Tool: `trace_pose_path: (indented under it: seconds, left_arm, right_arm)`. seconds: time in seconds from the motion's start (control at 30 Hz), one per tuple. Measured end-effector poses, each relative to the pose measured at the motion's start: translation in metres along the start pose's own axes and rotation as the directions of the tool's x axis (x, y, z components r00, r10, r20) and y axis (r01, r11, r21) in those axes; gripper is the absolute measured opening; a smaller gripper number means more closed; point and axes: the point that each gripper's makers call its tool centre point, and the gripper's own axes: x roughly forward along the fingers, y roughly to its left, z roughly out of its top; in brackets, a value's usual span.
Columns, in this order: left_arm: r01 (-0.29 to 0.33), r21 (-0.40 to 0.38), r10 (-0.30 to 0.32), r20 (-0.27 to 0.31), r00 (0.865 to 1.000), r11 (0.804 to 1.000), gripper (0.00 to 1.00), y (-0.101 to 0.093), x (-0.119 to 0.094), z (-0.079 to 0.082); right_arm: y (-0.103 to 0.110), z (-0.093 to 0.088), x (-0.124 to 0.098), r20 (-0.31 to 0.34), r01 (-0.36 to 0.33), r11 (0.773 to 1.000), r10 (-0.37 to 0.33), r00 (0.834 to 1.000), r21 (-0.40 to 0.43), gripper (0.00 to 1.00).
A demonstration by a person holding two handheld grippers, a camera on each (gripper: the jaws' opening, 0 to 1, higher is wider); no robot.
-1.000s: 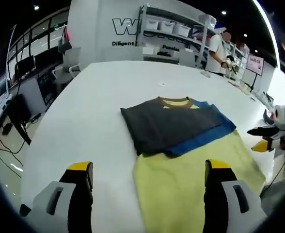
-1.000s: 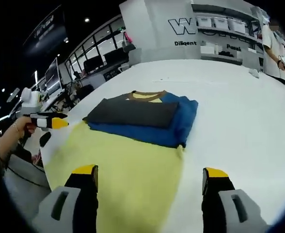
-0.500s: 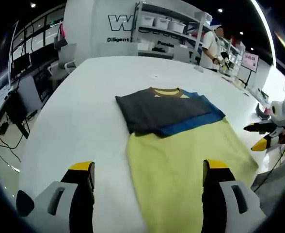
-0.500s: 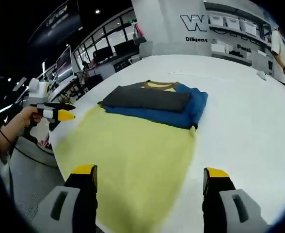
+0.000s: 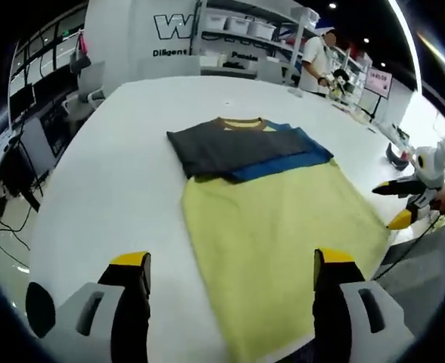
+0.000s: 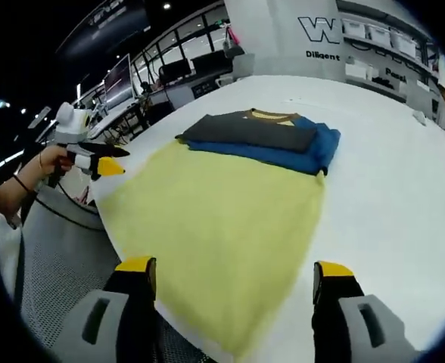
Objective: Fold the garment on the visible template until the final outline fits inside the template.
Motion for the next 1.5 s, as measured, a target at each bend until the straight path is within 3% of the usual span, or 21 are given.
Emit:
trace_pose_path:
  seconds: [0.27, 0.63, 0.83, 1.0, 1.17, 1.33, 1.5]
  left_arm:
    - [0.018, 0.016, -0.017, -0.108, 0.994, 1.0, 0.89, -0.005, -0.004, -0.03]
    - [0.016, 0.043, -0.007, -0.213, 0.977, 0.999, 0.84, -0.008, -0.009, -0.056]
    - [-0.034, 0.057, 0.048, -0.26, 0.964, 0.998, 0.79, -0.003, -0.011, -0.069]
    - [-0.049, 0.041, 0.059, -0.299, 0.952, 0.998, 0.73, -0.003, -0.015, -0.079]
    - [-0.071, 0.003, 0.069, -0.304, 0.95, 0.997, 0.57, -0.001, -0.019, -0.08]
    - [-0.094, 0.055, 0.107, -0.319, 0.942, 0.994, 0.47, 0.002, -0.023, -0.084]
    - [-0.1, 0.042, 0.108, -0.343, 0.933, 0.994, 0.43, -0.001, -0.024, -0.089]
  right_arm:
    - [0.006, -0.018, -0.003, -0.077, 0.008, 0.999, -0.012, 0.997, -0.05, 0.8]
    - [0.001, -0.032, -0.006, -0.143, 0.051, 0.996, -0.061, 0.988, -0.077, 0.71]
    - [0.001, -0.043, -0.01, -0.185, 0.074, 0.996, -0.083, 0.979, -0.058, 0.55]
    - [-0.001, -0.052, -0.012, -0.216, 0.088, 0.994, -0.099, 0.971, -0.062, 0.52]
    - [-0.004, -0.054, -0.013, -0.227, 0.103, 0.993, -0.114, 0.967, -0.058, 0.43]
    - [-0.009, -0.057, -0.015, -0.236, 0.14, 0.988, -0.153, 0.96, -0.072, 0.29]
    - [-0.007, -0.06, -0.015, -0.249, 0.14, 0.988, -0.152, 0.957, -0.065, 0.26]
